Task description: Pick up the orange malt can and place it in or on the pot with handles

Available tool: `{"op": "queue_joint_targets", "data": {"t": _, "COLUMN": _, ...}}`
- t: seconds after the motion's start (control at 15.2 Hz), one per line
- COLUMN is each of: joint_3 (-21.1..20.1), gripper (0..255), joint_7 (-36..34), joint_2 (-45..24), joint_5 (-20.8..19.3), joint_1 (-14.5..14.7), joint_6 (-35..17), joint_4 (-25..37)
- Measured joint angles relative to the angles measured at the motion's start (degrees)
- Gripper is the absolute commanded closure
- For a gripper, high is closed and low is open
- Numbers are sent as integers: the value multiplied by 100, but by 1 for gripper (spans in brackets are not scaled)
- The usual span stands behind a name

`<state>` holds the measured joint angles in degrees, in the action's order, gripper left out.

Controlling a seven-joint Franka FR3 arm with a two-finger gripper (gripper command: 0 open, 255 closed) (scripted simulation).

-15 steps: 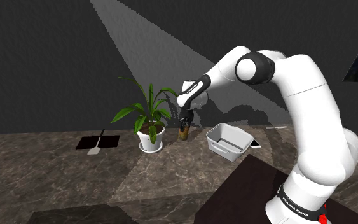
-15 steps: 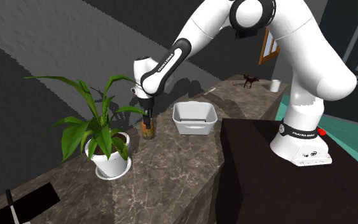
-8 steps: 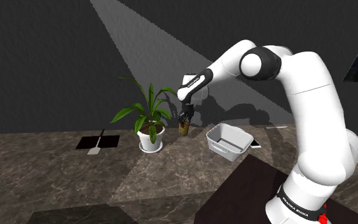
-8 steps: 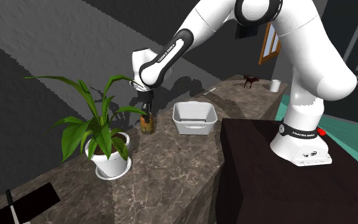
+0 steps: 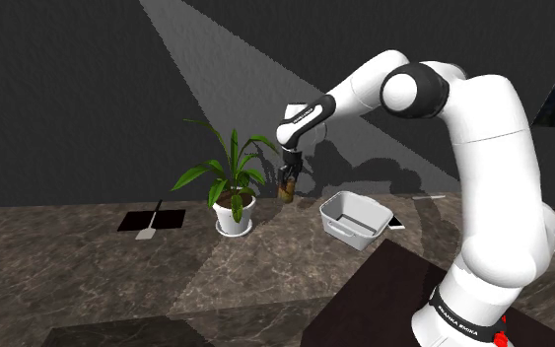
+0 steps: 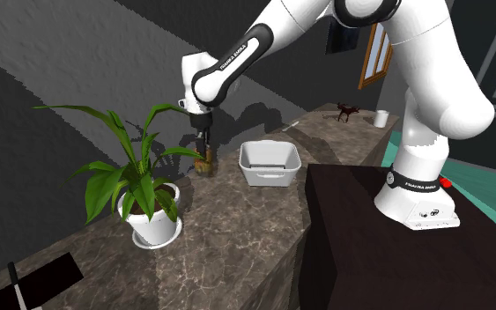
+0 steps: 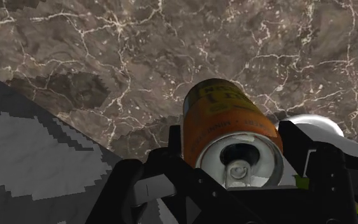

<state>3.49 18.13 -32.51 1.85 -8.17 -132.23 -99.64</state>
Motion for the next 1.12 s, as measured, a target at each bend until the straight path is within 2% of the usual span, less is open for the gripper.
{"op": "queue_joint_targets", "data": {"t": 0.79, "joint_3": 19, "gripper": 255, "joint_7": -38, "joint_2": 490, "joint_5": -39, "joint_1": 31, "joint_6": 673, "joint_4": 184}}
{"op": "queue_joint_targets", "data": {"t": 1.12, "joint_3": 139, "gripper": 255, "joint_7": 363, "joint_2": 1105, "joint_5": -28, "joint_1": -238, "joint_6": 531, "joint_4": -578}}
